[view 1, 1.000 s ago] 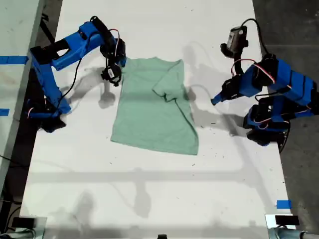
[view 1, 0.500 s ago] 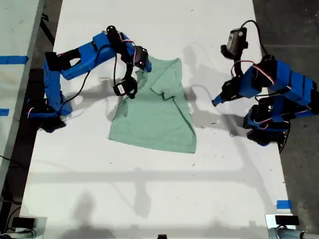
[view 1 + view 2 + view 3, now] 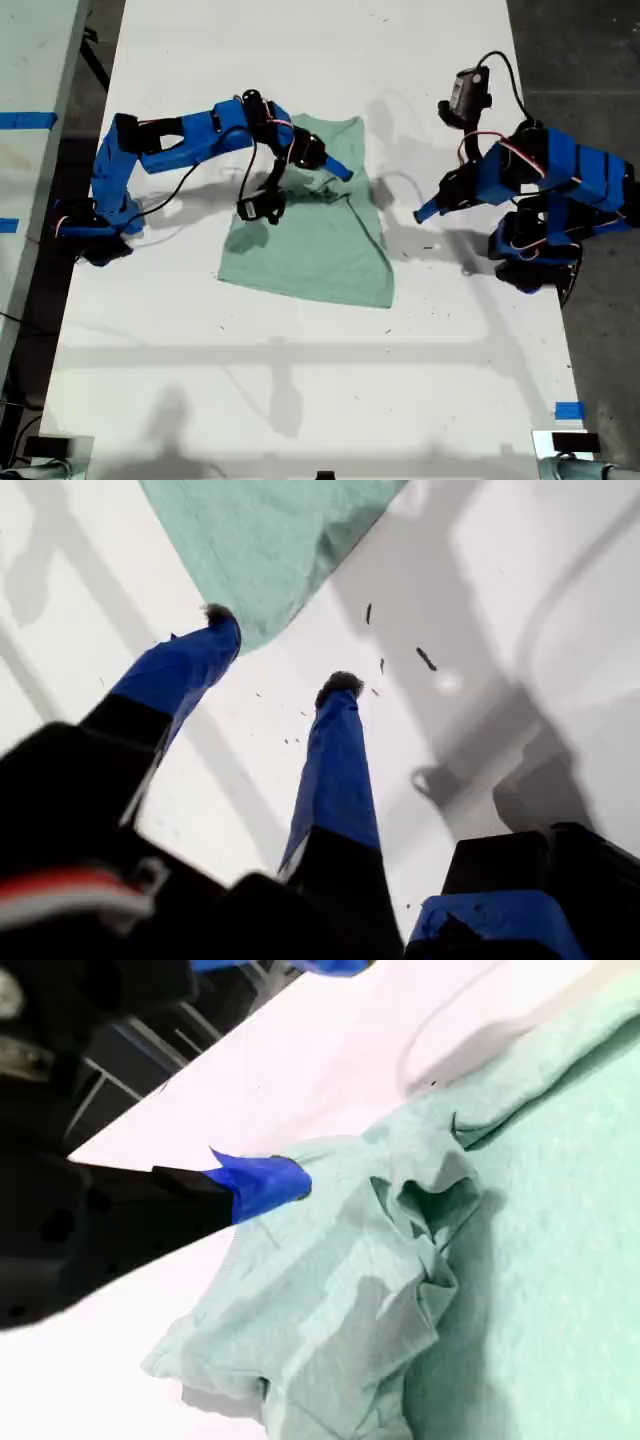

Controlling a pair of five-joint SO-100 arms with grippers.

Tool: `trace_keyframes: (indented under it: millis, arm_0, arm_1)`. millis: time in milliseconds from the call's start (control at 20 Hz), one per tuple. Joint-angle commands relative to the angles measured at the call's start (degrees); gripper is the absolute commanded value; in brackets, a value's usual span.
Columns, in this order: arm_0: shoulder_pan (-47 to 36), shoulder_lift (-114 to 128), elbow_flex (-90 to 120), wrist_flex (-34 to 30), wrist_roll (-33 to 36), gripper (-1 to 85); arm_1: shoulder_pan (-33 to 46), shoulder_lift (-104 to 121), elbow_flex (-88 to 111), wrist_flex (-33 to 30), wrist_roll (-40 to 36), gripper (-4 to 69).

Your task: Fold tshirt

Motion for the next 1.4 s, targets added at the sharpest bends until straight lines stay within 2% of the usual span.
trace_keyframes:
  millis: [0,150,200,400,550,800,950,1050,1100,1250,1350]
  arm_0:
    - [-0.79,13.89,-0.53,5.01,-1.23,30.7]
    - [-2.11,23.47,7.73,13.18,-4.48,25.2]
    - [-2.11,27.51,13.36,13.54,-5.45,23.6]
    - [1.41,45.88,42.01,7.21,-14.06,20.2]
    - [6.5,53.53,55.9,3.96,-21.62,18.9]
    - [15.38,55.28,63.72,-1.14,-29.71,21.0]
    - [16.88,52.65,63.63,-2.9,-30.41,20.8]
    - [16.26,51.59,63.63,-2.72,-30.41,20.5]
    - [15.82,51.42,63.9,-2.64,-30.32,20.3]
    - [14.68,51.5,64.6,-2.37,-29.88,20.2]
    - [14.33,51.5,65.13,-2.29,-29.71,20.1]
  arm_1:
    - [-2.37,1.14,-0.35,-2.55,1.76,22.8]
    - [-5.71,-0.7,0.88,-4.83,3.6,25.2]
    - [-6.68,-2.2,1.49,-5.89,4.13,25.7]
    - [-9.4,-10.9,2.64,-10.99,5.8,27.0]
    - [-10.02,-17.23,3.69,-16.17,6.24,27.5]
    - [-10.9,-27.77,4.39,-24.17,6.94,27.7]
    - [-11.25,-34.28,4.39,-29.62,7.21,27.8]
    - [-11.34,-39.9,2.81,-31.11,7.65,27.2]
    - [-11.43,-43.15,1.67,-31.38,7.82,25.2]
    - [-11.34,-51.68,-3.16,-29.36,9.23,10.0]
    - [-11.16,-51.77,-3.69,-29.88,8.44,8.3]
